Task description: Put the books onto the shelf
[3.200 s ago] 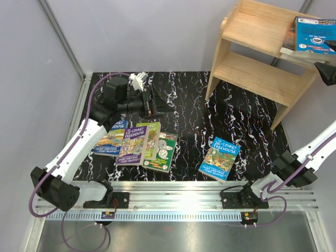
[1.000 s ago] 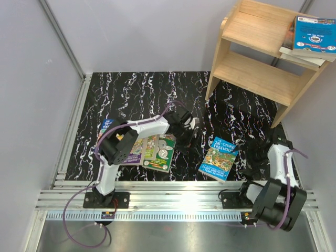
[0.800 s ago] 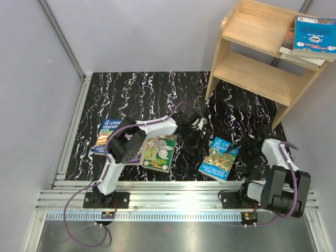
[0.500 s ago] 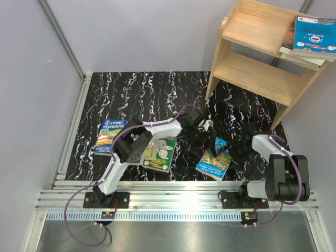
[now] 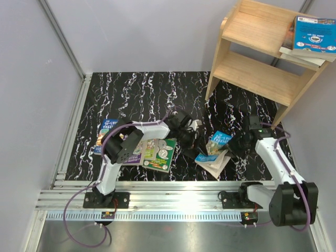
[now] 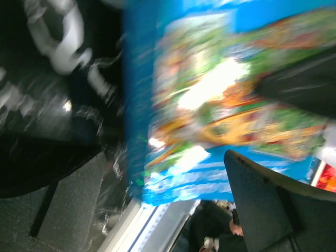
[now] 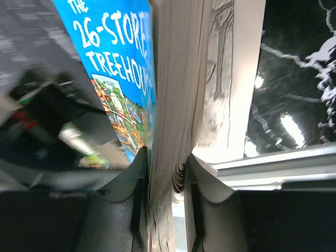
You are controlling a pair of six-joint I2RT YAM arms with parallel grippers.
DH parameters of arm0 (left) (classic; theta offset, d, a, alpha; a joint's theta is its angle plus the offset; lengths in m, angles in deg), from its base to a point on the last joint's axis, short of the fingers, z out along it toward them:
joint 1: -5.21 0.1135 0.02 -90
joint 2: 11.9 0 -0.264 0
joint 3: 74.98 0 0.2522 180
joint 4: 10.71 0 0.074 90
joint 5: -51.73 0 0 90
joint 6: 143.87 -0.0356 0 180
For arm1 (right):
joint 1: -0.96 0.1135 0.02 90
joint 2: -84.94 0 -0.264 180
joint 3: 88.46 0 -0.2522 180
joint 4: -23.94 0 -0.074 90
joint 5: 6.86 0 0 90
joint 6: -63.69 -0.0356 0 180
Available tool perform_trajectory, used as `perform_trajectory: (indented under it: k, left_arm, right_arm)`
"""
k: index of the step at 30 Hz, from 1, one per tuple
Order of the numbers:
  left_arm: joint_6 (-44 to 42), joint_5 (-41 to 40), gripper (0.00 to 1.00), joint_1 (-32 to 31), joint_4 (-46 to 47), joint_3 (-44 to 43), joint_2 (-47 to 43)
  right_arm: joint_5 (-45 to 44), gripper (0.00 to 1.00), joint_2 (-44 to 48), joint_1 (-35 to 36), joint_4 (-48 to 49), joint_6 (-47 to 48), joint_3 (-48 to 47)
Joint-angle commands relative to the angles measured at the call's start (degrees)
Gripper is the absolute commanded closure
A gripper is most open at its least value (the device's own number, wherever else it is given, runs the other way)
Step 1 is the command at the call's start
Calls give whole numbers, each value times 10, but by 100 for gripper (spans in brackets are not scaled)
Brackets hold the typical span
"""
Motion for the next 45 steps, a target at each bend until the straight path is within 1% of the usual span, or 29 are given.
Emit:
perform_trajectory:
  k: [1, 4, 5, 9, 14, 17, 19, 22, 23, 25, 26, 27, 28, 29, 30, 31, 32, 33, 34, 35, 37, 38, 39, 40, 41, 42, 43, 44, 45]
  left_arm:
    - [40, 27, 1, 62, 78, 70, -76]
    - [51, 48, 1, 95, 120, 104, -114]
    - [53, 56, 1, 100, 120, 105, -123]
    - [93, 85, 1, 106, 188, 89, -127]
    - [154, 120, 1, 104, 266, 47, -121]
    - [161, 139, 1, 98, 268, 29, -114]
    - [159, 143, 3, 91, 267, 26, -114]
    - [166, 157, 25, 82, 282, 32, -112]
    - [173, 170, 42, 79, 301, 32, -110]
    - [196, 182, 58, 74, 325, 31, -107]
    - [203, 189, 73, 73, 340, 31, -107]
    - [214, 193, 83, 74, 348, 30, -106]
    - [219, 197, 94, 74, 356, 27, -109]
    - [219, 196, 100, 75, 351, 25, -110]
    - [213, 195, 100, 80, 342, 23, -112]
    - [205, 192, 100, 82, 330, 14, -119]
    - [197, 188, 100, 87, 301, 9, -123]
    - [187, 183, 100, 90, 282, 2, -128]
    - [167, 180, 100, 100, 265, -4, -139]
    - [161, 176, 100, 104, 242, -19, -144]
    - [167, 182, 100, 115, 239, -31, -153]
    - [176, 187, 100, 117, 248, -42, -154]
    - [201, 191, 100, 118, 260, -47, -155]
    - [218, 200, 100, 119, 274, -50, -156]
    - [238, 202, 100, 121, 313, -51, -159]
    - [280, 204, 100, 124, 337, -48, -160]
    - [304, 205, 100, 125, 389, -45, -164]
    - [328, 205, 100, 126, 415, -43, -163]
    - [380, 203, 100, 129, 443, -41, -164]
  right_arm:
    - [4, 100, 70, 4, -46, -21, -81]
    - [37, 100, 89, 5, -36, -42, -115]
    - [66, 100, 90, 4, -28, -46, -121]
    - [116, 100, 81, 4, -7, -58, -136]
    - [175, 100, 95, 4, 80, -98, -90]
    - [185, 100, 103, 4, 125, -128, -68]
    - [193, 100, 103, 5, 165, -153, -55]
    - [207, 100, 103, 4, 214, -178, -45]
    - [210, 100, 103, 5, 227, -182, -42]
    - [212, 100, 108, 5, 268, -193, -31]
    - [214, 100, 111, 5, 282, -202, -26]
    - [215, 100, 113, 4, 308, -205, -23]
    - [215, 100, 117, 4, 317, -207, -17]
    - [219, 97, 117, 4, 321, -207, -16]
    - [221, 73, 117, 4, 319, -202, -16]
    - [222, 37, 117, 4, 306, -193, -20]
    - [213, 2, 115, 4, 280, -165, -27]
    - [201, 0, 114, 4, 249, -145, -34]
    - [191, 0, 108, 4, 189, -127, -45]
    - [182, 0, 106, 4, 173, -103, -44]
    - [188, 0, 110, 4, 175, -100, -20]
    - [192, 0, 116, 5, 189, -116, -9]
    - [198, 0, 121, 5, 227, -128, 4]
    - [201, 0, 134, 4, 243, -140, 24]
    - [201, 0, 139, 4, 256, -159, 29]
    - [201, 0, 144, 4, 270, -164, 33]
    - [200, 0, 150, 4, 271, -167, 31]
    - [200, 0, 153, 5, 272, -164, 27]
    - [201, 0, 159, 4, 267, -162, 17]
